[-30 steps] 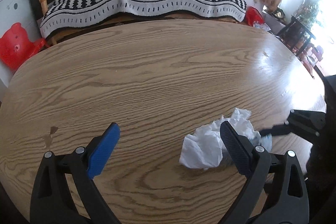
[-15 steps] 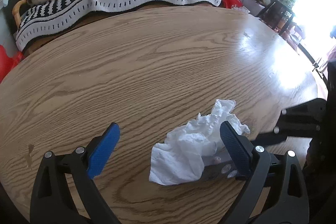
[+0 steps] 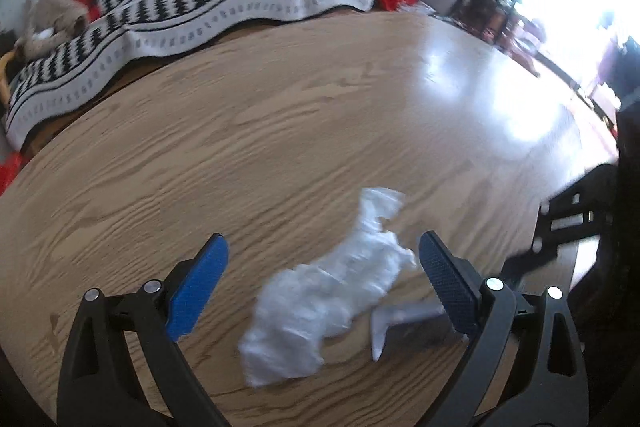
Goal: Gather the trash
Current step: 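Grasp the blister pack with the right tool while the left tool grasps white tissue, then carry the blister pack and tissue over the trash bin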
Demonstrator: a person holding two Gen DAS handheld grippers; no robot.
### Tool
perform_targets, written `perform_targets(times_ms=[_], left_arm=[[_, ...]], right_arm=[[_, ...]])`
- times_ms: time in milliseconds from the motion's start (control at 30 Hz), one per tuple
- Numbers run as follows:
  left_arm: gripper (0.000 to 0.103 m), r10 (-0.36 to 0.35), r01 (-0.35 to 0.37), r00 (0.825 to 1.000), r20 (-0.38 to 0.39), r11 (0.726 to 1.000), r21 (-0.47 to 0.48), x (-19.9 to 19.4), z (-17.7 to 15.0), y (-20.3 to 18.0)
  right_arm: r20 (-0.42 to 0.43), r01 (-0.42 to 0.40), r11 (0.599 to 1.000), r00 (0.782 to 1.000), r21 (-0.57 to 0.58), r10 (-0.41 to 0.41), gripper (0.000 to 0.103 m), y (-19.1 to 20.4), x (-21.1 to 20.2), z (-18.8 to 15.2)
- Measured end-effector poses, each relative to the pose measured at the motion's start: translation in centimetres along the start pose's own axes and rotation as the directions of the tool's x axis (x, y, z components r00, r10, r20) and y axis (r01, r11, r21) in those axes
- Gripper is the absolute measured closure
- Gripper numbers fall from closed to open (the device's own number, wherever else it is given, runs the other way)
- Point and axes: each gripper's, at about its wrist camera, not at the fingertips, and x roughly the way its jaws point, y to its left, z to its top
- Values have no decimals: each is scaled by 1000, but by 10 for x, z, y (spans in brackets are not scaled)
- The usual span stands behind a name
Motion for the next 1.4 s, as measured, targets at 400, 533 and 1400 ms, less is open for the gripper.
perform_targets(times_ms=[400, 533, 1400], left_arm=[[73, -17, 22, 994, -106, 999, 44, 24, 6, -20], [89, -24, 28, 995, -100, 999, 38, 21, 14, -29], [89, -146, 144, 986, 78, 989, 33, 44, 136, -232]], right_arm=[[1, 56, 996, 998, 74, -56, 72, -18, -45, -53], [25, 77, 990, 996, 116, -80, 72, -31, -64, -64], [93, 297, 631, 856, 716, -508, 72, -172, -256, -252]])
